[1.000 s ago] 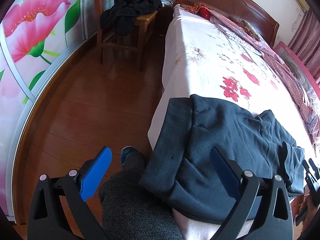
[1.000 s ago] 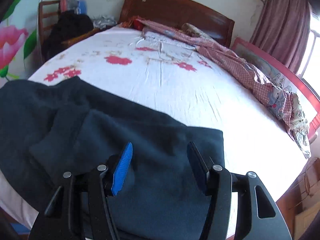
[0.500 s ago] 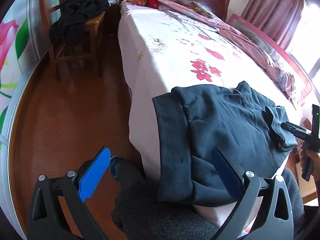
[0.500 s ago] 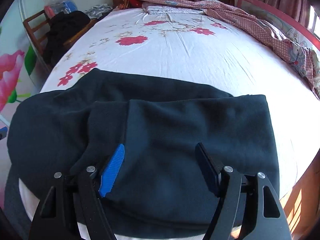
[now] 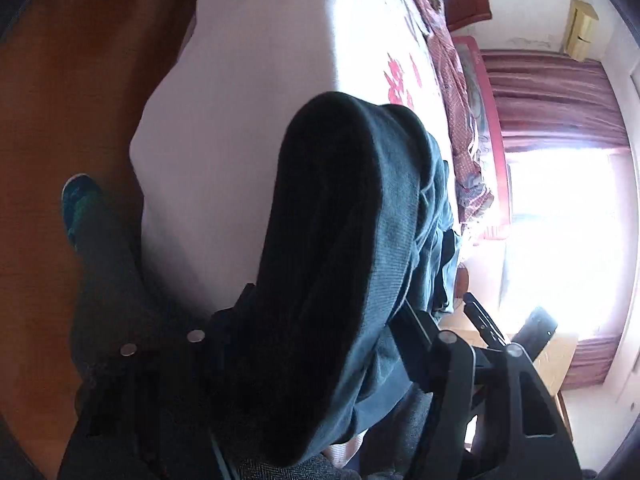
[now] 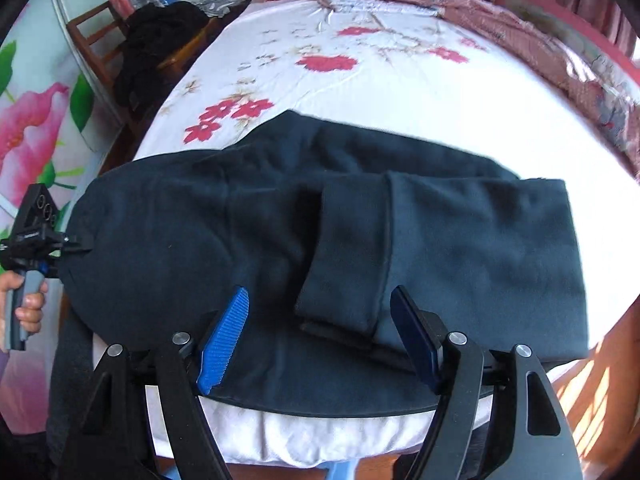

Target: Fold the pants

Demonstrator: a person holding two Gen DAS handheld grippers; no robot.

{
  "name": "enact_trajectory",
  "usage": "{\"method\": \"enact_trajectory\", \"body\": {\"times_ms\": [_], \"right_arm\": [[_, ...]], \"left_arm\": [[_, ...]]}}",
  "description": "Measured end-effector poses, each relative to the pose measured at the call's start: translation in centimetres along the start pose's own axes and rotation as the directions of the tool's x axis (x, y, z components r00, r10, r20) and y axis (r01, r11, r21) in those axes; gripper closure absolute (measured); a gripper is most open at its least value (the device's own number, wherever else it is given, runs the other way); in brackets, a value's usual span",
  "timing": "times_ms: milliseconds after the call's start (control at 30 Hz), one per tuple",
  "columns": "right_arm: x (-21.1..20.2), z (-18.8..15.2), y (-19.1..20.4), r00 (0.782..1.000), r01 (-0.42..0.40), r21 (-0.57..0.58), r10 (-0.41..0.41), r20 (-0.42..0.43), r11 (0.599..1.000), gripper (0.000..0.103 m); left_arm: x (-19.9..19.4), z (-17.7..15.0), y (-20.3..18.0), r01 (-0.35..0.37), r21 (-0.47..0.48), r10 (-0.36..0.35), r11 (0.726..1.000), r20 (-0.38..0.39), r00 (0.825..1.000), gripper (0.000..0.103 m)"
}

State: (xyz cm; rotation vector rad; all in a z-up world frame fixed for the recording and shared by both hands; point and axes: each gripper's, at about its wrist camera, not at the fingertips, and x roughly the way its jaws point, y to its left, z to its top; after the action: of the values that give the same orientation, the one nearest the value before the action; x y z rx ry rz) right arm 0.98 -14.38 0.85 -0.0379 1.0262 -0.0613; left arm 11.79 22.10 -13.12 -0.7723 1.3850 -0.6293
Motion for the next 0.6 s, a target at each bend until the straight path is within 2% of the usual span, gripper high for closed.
{"method": "enact_trajectory", "body": {"times_ms": [67, 133, 167, 233, 333, 400, 433, 500, 533, 600], "right_arm": [[-1.9, 0.1, 2.0, 0.996, 0.025, -0.088, -0.018, 0.085, 0.996, 0.028], [-3.6, -0.5, 5.4, 0.985, 0.02, -0.213, 0.018, 0.173, 0.977, 0.021], [-4.3, -1.1, 7.5, 0.976, 0.01, -0.289, 0.053, 0.212, 0.957, 0.021], [-5.3, -2.9, 12.1, 0.954, 0.004, -0.449, 0.132, 0.27, 0.893, 0.021], [-5.1, -6.1, 19.1, 0.926, 0.08, -0.646, 0.183, 0.329, 0.759, 0.021], [-4.8, -7.6, 22.5, 0.905, 0.105, -0.707, 0.227, 0.359, 0.7, 0.021], [-4.2, -8.1, 24.0, 0.901, 0.141, -0.731, 0.22, 0.374, 0.668, 0.016], [-2.6, -8.8, 26.3, 0.894, 0.227, -0.769, 0.186, 0.408, 0.597, 0.014], [-1.8, -8.8, 27.0, 0.897, 0.236, -0.783, 0.182, 0.403, 0.575, 0.014], [-0.7, -8.4, 27.5, 0.89, 0.26, -0.783, 0.175, 0.422, 0.565, 0.014]], "left_arm": [[-0.4, -0.6, -1.2, -0.035, 0.023, 0.035, 0.999, 0.015, 0.999, 0.067], [-1.1, -1.1, -2.2, -0.044, 0.008, 0.044, 0.999, 0.021, 0.999, 0.076], [-1.4, -1.1, -2.9, -0.047, -0.001, 0.047, 0.999, 0.021, 0.999, 0.077], [-1.9, -0.9, -4.3, -0.058, -0.012, 0.059, 0.998, 0.017, 0.998, 0.079], [-2.3, -0.4, -5.7, -0.102, -0.009, 0.102, 0.995, -0.004, 0.995, 0.079], [-2.4, 0.0, -6.6, -0.115, -0.021, 0.114, 0.993, -0.018, 0.993, 0.079], [-2.5, 0.2, -7.3, -0.12, -0.014, 0.12, 0.993, -0.019, 0.993, 0.079], [-3.1, 0.2, -7.8, -0.135, -0.014, 0.135, 0.991, -0.025, 0.991, 0.079], [-3.2, 0.5, -8.2, -0.14, -0.008, 0.14, 0.99, -0.029, 0.99, 0.079], [-3.2, 1.0, -9.4, -0.159, -0.003, 0.159, 0.987, -0.035, 0.987, 0.079]]}}
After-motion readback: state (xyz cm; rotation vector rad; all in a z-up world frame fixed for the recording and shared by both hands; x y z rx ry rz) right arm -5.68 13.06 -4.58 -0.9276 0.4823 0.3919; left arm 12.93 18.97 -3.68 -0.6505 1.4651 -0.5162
